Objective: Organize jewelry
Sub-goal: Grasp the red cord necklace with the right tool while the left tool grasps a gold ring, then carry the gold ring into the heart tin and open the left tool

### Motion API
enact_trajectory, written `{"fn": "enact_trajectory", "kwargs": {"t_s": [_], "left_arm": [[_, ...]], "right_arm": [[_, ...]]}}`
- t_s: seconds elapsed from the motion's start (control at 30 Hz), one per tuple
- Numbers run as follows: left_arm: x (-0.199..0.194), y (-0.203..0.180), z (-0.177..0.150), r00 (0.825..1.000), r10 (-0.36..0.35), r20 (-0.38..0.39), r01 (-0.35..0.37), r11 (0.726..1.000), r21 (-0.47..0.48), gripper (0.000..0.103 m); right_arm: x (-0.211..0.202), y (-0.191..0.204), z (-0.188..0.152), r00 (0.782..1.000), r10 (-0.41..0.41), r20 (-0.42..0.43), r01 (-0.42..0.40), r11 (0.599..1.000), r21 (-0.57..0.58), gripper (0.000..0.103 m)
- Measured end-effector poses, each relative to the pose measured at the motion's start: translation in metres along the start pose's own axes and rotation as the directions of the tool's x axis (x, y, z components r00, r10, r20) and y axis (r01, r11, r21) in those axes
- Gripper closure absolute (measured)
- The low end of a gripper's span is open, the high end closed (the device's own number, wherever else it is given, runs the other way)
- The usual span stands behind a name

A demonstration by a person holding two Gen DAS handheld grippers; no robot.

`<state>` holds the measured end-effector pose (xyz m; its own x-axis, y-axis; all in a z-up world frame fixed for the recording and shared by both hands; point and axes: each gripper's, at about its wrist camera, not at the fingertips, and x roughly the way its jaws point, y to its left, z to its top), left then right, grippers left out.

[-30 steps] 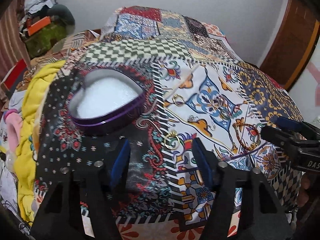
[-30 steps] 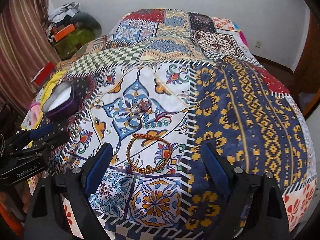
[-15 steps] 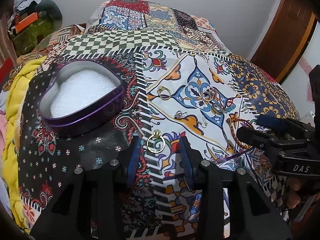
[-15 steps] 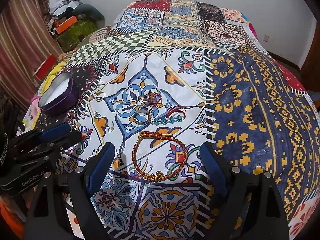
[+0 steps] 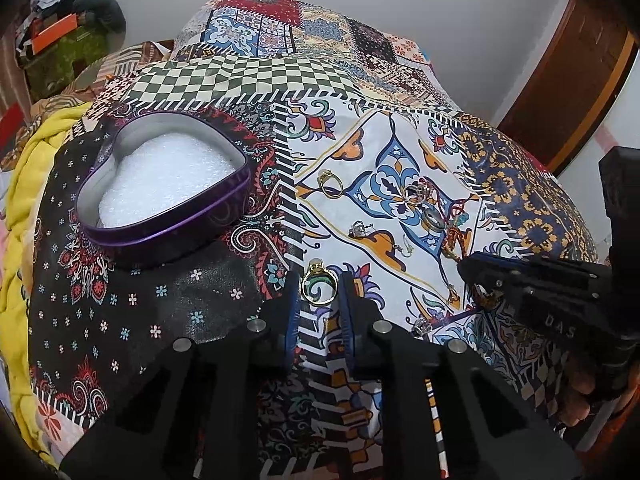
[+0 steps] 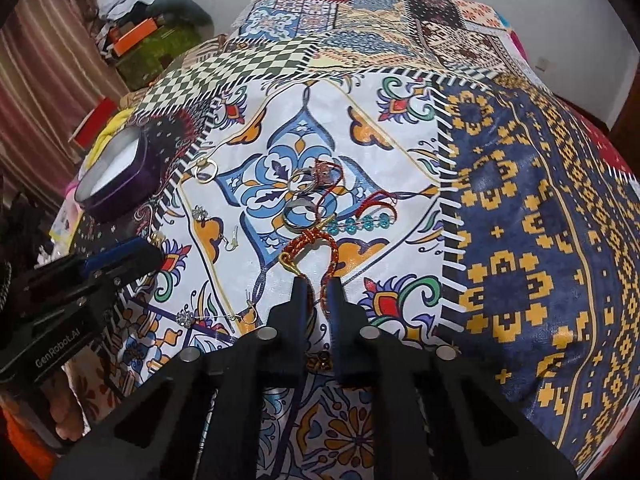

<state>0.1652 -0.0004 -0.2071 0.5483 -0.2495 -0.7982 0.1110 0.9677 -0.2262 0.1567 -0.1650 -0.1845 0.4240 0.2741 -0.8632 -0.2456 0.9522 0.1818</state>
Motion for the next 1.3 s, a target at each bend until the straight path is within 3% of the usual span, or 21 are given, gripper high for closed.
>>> {"fn": "enact_trajectory", "kwargs": {"t_s": [0.13,0.47,0.8,1.1,1.3], "left_arm": [[-0.01,0.003,0.0,1.0,0.009,0.016,-0.009,1.0,-0.011,0.085],[-0.052,0.006,0.01,0.993,0.039,0.116,-0.036,0.999,-0.023,0.085],[-0.1,0.023,0.027,0.965,0.097,0.242,-0.087,0.995,-0.052,0.085],[-0.122,0.049,0.035,0.939,0.152,0.307,-0.128,0.987,-0.096,0.085],[-0.121,0.063,0.037,0.934,0.177,0.312,-0.147,0.982,-0.117,0.085]], "right_arm": [[-0.007,-0.006,0.001,0.999,0.032,0.015,-0.032,0.999,0.043,0.097],[-0.05,0.014,0.017,0.988,-0.019,0.152,0.021,1.0,-0.009,0.097],[-0.08,0.051,0.041,0.964,0.028,0.266,-0.002,0.995,-0.097,0.097],[-0.081,0.086,0.06,0.949,0.088,0.303,-0.033,0.983,-0.182,0.097],[-0.07,0.113,0.072,0.946,0.147,0.289,-0.076,0.967,-0.245,0.097]]}}
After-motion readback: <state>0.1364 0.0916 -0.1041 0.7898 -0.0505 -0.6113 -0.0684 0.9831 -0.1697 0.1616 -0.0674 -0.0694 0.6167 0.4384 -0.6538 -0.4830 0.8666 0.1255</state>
